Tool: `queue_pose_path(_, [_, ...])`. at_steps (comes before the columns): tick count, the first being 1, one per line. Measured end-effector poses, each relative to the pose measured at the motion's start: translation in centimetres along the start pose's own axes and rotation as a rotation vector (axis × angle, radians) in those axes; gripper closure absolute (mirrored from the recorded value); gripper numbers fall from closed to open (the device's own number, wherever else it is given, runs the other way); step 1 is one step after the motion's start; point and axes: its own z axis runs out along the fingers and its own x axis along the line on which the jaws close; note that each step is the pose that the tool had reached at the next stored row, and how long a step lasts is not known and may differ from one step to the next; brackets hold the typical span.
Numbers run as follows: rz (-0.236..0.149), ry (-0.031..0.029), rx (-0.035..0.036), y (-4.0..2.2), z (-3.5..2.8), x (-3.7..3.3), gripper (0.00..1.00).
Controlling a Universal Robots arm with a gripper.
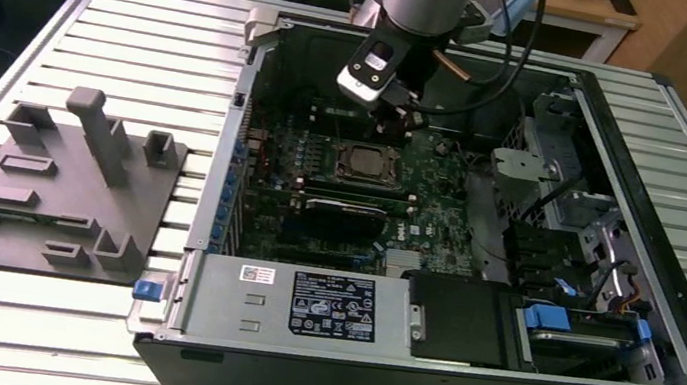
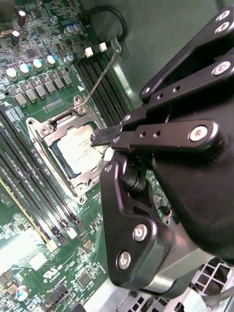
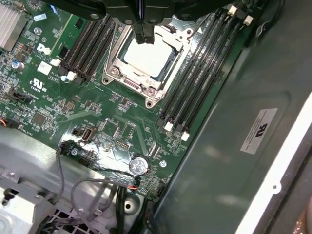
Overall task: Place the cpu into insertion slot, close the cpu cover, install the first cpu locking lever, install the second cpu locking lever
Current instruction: 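Install the first cpu locking lever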
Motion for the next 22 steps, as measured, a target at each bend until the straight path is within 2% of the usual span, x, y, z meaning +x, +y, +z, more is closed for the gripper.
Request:
queue_pose_path(3, [-0.013, 0.0000, 0.0006, 0.00, 0.00, 0.00, 0.89])
queue_pose_path(17, [-0.016, 0.0001, 0.0008, 0.00, 0.00, 0.00, 0.89])
queue_pose_path(20, [-0.027, 0.0002, 0.0012, 0.00, 0.00, 0.00, 0.89])
queue_pose_path(22, [-0.047, 0.0003, 0.0023, 0.00, 0.00, 0.00, 0.89])
